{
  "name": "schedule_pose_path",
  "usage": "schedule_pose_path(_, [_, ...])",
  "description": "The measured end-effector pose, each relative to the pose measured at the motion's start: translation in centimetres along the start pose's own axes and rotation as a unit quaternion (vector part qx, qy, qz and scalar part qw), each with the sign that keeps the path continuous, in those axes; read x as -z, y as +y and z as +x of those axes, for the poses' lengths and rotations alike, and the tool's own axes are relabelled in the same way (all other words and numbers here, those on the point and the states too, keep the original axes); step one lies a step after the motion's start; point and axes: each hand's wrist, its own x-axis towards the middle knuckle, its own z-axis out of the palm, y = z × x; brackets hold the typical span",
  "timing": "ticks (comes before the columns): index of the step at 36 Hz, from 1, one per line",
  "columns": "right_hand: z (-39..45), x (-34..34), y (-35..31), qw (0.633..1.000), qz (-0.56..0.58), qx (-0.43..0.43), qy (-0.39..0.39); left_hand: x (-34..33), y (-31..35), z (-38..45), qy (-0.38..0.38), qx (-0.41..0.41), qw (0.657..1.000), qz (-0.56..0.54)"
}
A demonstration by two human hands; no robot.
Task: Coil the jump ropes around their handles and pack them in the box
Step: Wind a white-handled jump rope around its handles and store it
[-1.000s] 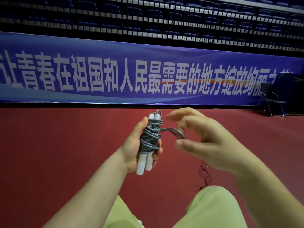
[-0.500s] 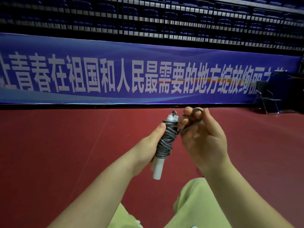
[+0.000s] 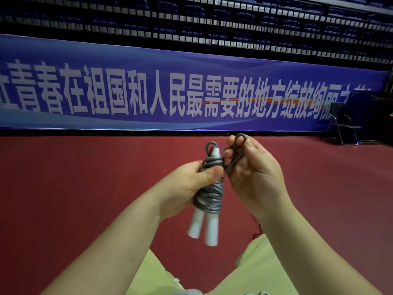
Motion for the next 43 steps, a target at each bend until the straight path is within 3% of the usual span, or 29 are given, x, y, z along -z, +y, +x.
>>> schedule_pose_path(8, [0.4,0.6,-1.3,0.998,-0.037,-0.005,0.047,-0.6,-0.4,0.1,-0.033,-0.011,0.999,-0.008])
schedule_pose_path(12, [1.0,1.5,-1.8,0.994,-0.085,-0.011,0.062,-1.1,-0.4,0.0,0.013,-0.017,1.0,0.016])
schedule_pose_path(16, [1.4,2.2,-1.6,0.974,-0.215,0.012,0.071,-1.0,-0.1,-0.1,0.067,-0.001,0.998,0.02])
schedule_pose_path(19, [1.7,2.6,-1.3,0.964,-0.252,-0.011,0.082,-0.3,-0.1,-0.3,0.097,0.007,0.986,0.132])
schedule_pose_path(23, [2.0,2.5,-0.6,0.951,-0.297,-0.048,0.07,0.9,-0.2,-0.3,0.149,0.007,0.941,0.304])
schedule_pose_path(25, [2.3,2.6,-0.4,0.926,-0.37,-0.049,0.049,1.2,0.0,-0.2,0.18,0.002,0.913,0.366])
schedule_pose_path(27, [2.6,2.6,-0.4,0.898,-0.437,-0.043,0.031,1.2,0.2,-0.3,0.2,0.006,0.893,0.404])
schedule_pose_path(32, [3.0,2.6,-0.8,0.866,-0.497,-0.042,0.019,0.8,0.7,-0.2,0.221,0.018,0.837,0.5])
schedule_pose_path(34, [3.1,2.7,-0.9,0.835,-0.549,-0.021,0.013,0.7,0.8,0.0,0.227,0.032,0.812,0.536])
schedule_pose_path(38, [3.4,2.5,-0.7,0.726,-0.688,0.014,-0.013,0.5,0.7,0.6,0.233,0.034,0.75,0.618])
schedule_pose_path(40, [3.6,2.4,-0.6,0.703,-0.711,0.019,-0.018,0.6,0.5,1.0,0.234,0.021,0.726,0.647])
schedule_pose_path(43, [3.9,2.5,-0.7,0.702,-0.712,0.002,-0.018,0.8,0.3,1.1,0.225,-0.009,0.708,0.669])
